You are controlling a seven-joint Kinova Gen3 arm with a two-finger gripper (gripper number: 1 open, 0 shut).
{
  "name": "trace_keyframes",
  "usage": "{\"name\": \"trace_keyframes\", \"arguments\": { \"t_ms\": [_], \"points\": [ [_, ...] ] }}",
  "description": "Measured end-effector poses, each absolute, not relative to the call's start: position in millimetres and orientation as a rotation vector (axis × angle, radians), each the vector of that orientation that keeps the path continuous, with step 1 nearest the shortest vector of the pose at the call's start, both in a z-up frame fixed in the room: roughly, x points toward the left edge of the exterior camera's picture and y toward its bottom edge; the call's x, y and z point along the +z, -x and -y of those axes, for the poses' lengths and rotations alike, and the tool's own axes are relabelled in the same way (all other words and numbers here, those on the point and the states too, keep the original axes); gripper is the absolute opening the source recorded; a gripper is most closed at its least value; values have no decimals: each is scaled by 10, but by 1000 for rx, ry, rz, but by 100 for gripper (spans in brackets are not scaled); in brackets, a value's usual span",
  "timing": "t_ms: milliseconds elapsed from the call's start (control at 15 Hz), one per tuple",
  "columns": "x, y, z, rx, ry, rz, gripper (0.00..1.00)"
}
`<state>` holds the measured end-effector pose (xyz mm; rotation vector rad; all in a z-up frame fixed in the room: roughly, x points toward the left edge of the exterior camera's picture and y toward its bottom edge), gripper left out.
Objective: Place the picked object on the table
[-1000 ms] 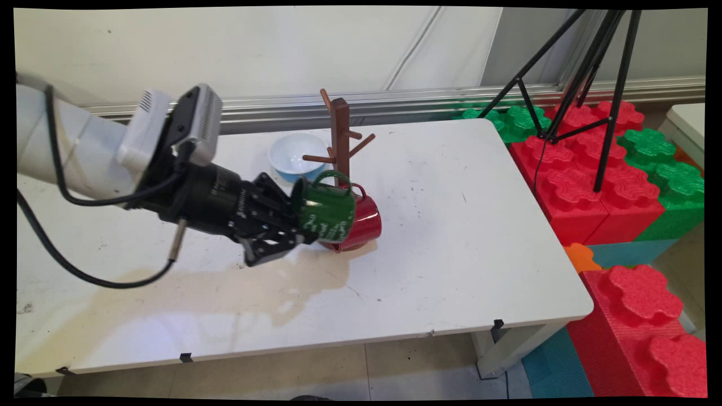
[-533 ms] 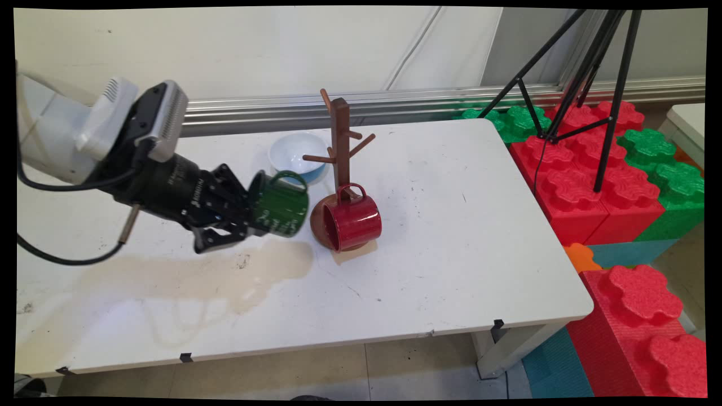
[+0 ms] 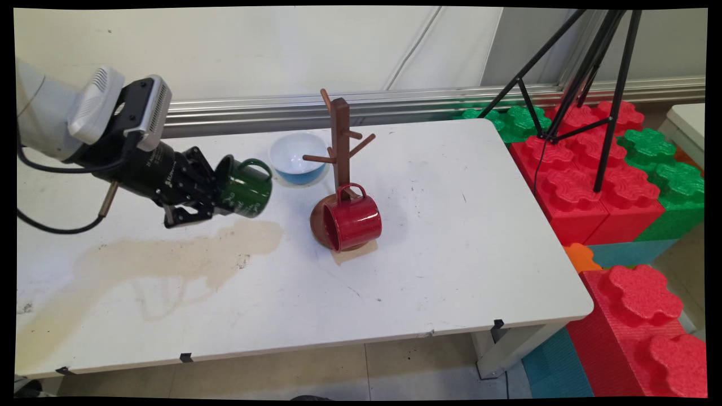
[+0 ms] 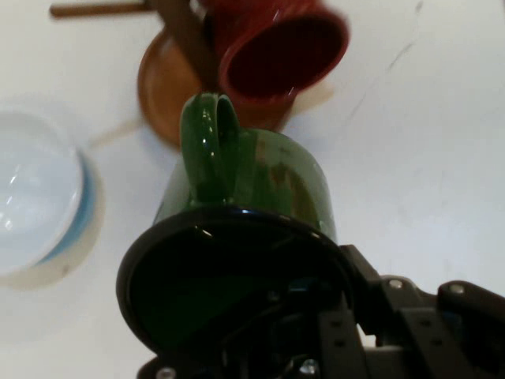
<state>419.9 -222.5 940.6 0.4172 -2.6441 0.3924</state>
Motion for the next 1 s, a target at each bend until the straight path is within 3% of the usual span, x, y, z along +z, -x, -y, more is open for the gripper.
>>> {"name": "trace_keyframes", "arguments": {
  "t_ms": [1000],
  "points": [
    [9115,-4512,2823,560,-568,2874,0]
  ]
}}
